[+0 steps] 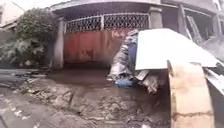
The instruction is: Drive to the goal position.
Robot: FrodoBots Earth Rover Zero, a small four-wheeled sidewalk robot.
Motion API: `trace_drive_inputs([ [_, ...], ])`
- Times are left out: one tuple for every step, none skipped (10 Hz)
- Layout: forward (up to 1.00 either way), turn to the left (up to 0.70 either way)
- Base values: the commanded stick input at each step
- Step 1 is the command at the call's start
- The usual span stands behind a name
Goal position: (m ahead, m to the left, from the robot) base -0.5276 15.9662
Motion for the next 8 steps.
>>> trace_drive_inputs([
  [0.0,0.43],
  [0.0,0.5],
  [0.0,0.5],
  [0.0,0.63],
  [0.0,0.7],
  [0.0,0.7],
  [0.0,0.7],
  [0.0,0.7],
])
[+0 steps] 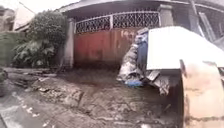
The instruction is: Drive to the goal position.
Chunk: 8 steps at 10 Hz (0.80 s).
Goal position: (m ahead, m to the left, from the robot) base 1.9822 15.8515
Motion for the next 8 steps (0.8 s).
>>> trace_drive_inputs([
  [0.0,0.7],
  [0.0,0.7],
  [0.0,0.7],
  [0.0,0.7],
  [0.0,0.7],
  [0.0,0.7],
  [0.0,0.7],
  [0.0,0.7],
])
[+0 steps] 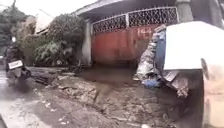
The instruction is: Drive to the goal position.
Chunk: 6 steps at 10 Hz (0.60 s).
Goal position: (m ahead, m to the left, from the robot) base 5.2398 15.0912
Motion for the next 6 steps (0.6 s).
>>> trace_drive_inputs([
  [0.0,0.7],
  [0.0,0.7],
  [0.0,0.7],
  [0.0,0.7],
  [0.0,0.7],
  [0.0,0.7],
])
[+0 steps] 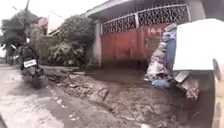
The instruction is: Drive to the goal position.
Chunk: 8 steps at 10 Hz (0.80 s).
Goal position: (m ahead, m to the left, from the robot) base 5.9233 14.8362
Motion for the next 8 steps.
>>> trace_drive_inputs([
  [0.0,0.7],
  [0.0,0.7],
  [0.0,0.7],
  [0.0,0.7],
  [0.0,0.7],
  [0.11,0.28],
  [0.3,0.47],
  [0.63,0.2],
])
